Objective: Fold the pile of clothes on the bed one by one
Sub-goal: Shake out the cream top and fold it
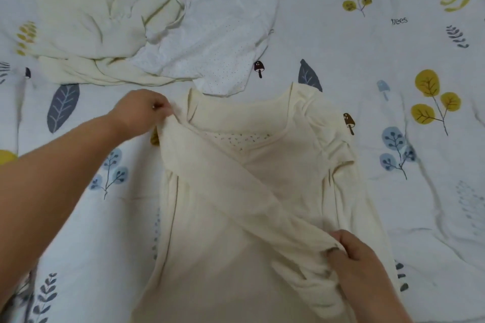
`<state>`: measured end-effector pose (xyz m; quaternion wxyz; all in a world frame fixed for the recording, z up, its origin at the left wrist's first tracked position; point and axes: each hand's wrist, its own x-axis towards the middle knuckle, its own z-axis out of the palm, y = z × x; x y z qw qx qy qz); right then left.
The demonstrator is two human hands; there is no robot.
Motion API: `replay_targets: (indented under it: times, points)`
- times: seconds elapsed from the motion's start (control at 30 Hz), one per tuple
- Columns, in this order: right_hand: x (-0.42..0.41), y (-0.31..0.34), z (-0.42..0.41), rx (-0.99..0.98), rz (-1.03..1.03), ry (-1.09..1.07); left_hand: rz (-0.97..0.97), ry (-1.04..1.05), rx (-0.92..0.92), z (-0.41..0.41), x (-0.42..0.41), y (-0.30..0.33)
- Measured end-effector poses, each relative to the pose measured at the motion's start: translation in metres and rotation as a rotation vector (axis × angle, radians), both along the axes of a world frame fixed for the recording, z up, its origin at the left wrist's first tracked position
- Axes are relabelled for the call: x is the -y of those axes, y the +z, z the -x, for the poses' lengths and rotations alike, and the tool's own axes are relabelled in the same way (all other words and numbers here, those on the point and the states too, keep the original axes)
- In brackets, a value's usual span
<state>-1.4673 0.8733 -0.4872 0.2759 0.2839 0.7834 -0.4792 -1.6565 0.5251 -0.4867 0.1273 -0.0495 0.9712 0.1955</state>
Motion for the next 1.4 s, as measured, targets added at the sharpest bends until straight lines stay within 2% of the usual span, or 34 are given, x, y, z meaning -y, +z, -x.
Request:
replay_targets:
  times: [0.07, 0.13, 0.27, 0.37, 0.43, 0.5, 0.6, 0.7, 0.8, 0.9, 1.0, 1.03, 1.1, 1.13, 1.17, 1.23, 1.3, 1.4]
  points:
    - [-0.003, -0.001, 0.001, 0.083, 0.038, -0.066, 0.036, 0.056, 0.033, 0.003, 0.014, 0.003]
    - [-0.003, -0.004, -0.002, 0.132, -0.031, -0.02, 0.092, 0.108, 0.079, 0.003, 0.023, -0.001]
    - [0.006, -0.009, -0.01, 0.144, -0.432, 0.41, 0.263, 0.132, 0.083, -0.006, 0.024, -0.016]
    - [0.008, -0.013, -0.012, 0.091, -0.552, 0.529, 0.396, 0.164, 0.022, -0.013, 0.012, -0.022]
    - [0.008, -0.014, -0.015, 0.068, -0.512, 0.553, 0.471, 0.08, -0.086, -0.016, 0.002, -0.022]
    - [0.005, -0.015, -0.019, 0.079, -0.447, 0.549, 0.362, -0.088, -0.17, -0.021, -0.014, -0.019]
    - [0.006, -0.011, -0.023, 0.126, -0.403, 0.564, 0.05, -0.37, 0.005, -0.042, -0.048, -0.019]
    - [0.008, -0.012, -0.025, 0.137, -0.447, 0.614, 0.036, -0.535, 0.185, -0.062, -0.067, -0.03]
    - [0.002, -0.011, -0.023, 0.171, -0.405, 0.528, 0.059, -0.473, 0.207, -0.06, -0.061, -0.028]
    - [-0.004, -0.006, -0.023, 0.139, -0.165, 0.38, 0.019, -0.293, 0.222, -0.042, -0.045, -0.011]
    - [-0.006, -0.006, -0.022, 0.155, -0.103, 0.434, 0.194, -0.27, 0.254, -0.028, -0.041, 0.001]
    - [-0.003, -0.006, -0.021, 0.137, -0.186, 0.452, 0.265, -0.279, 0.247, -0.027, -0.043, 0.001]
    - [0.002, -0.007, -0.02, -0.11, -0.566, 0.588, 0.348, -0.302, 0.147, -0.031, -0.055, -0.002]
    - [0.005, -0.008, -0.022, -0.188, -0.682, 0.577, 0.349, -0.313, 0.046, -0.038, -0.063, -0.006]
    - [0.008, -0.013, -0.025, -0.283, -0.752, 0.533, 0.34, -0.326, -0.059, -0.047, -0.073, -0.009]
    - [0.016, -0.021, -0.03, -0.367, -0.743, 0.477, 0.287, -0.365, -0.208, -0.072, -0.092, -0.019]
    - [0.022, -0.029, -0.037, -0.451, -0.753, 0.548, 0.228, -0.41, -0.155, -0.1, -0.11, -0.029]
    - [0.025, -0.034, -0.046, -0.446, -0.748, 0.655, 0.345, -0.535, 0.112, -0.135, -0.117, -0.059]
